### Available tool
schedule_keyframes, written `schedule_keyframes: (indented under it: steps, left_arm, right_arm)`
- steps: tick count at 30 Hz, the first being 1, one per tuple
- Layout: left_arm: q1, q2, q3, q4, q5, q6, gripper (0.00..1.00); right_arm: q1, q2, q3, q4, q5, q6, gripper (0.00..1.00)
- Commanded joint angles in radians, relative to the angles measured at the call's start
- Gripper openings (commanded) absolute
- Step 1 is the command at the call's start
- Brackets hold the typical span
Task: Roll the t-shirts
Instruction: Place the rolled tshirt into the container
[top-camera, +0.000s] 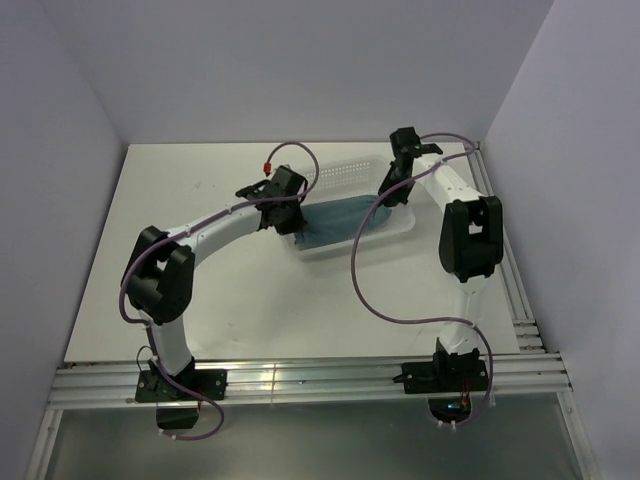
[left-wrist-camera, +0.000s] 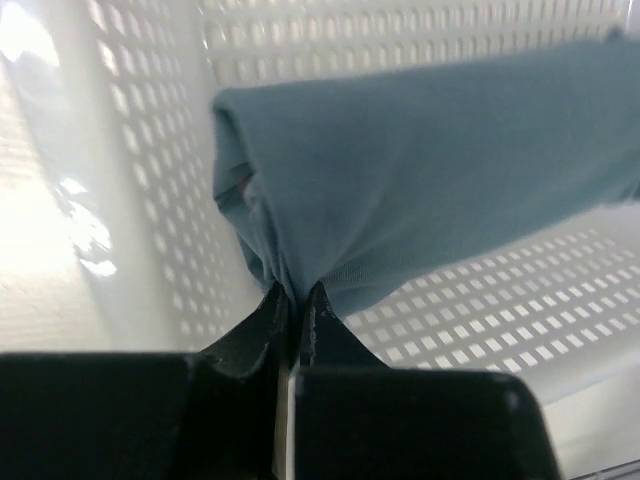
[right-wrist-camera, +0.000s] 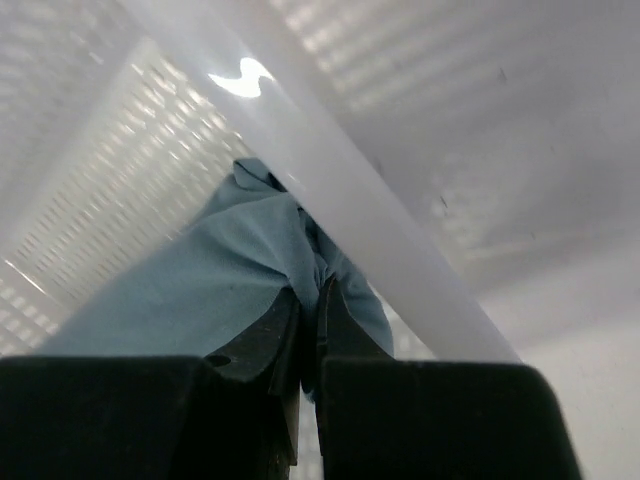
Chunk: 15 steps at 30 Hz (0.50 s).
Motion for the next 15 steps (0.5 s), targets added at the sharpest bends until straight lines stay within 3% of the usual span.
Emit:
schedule_keyframes:
  steps: [1,7,15]
  left_arm:
    - [0.067,-0.038,0.038,-0.002,0.071,0.08,0.0]
    - [0.062,-0.062,0.001,0.013,0.16,0.071,0.0]
    - [-0.01,-0.113,-0.045,0.004,0.24,0.066,0.0]
  right_arm:
    - [-0.036,-0.147,-0.114,0.093,0.035,0.003,0.0]
    - [-0.059,-0.184,-0.194,0.096,-0.011,-0.019,0.0]
    - [-0.069,-0.154,-0.151,0.044,-0.015,-0.036,0.0]
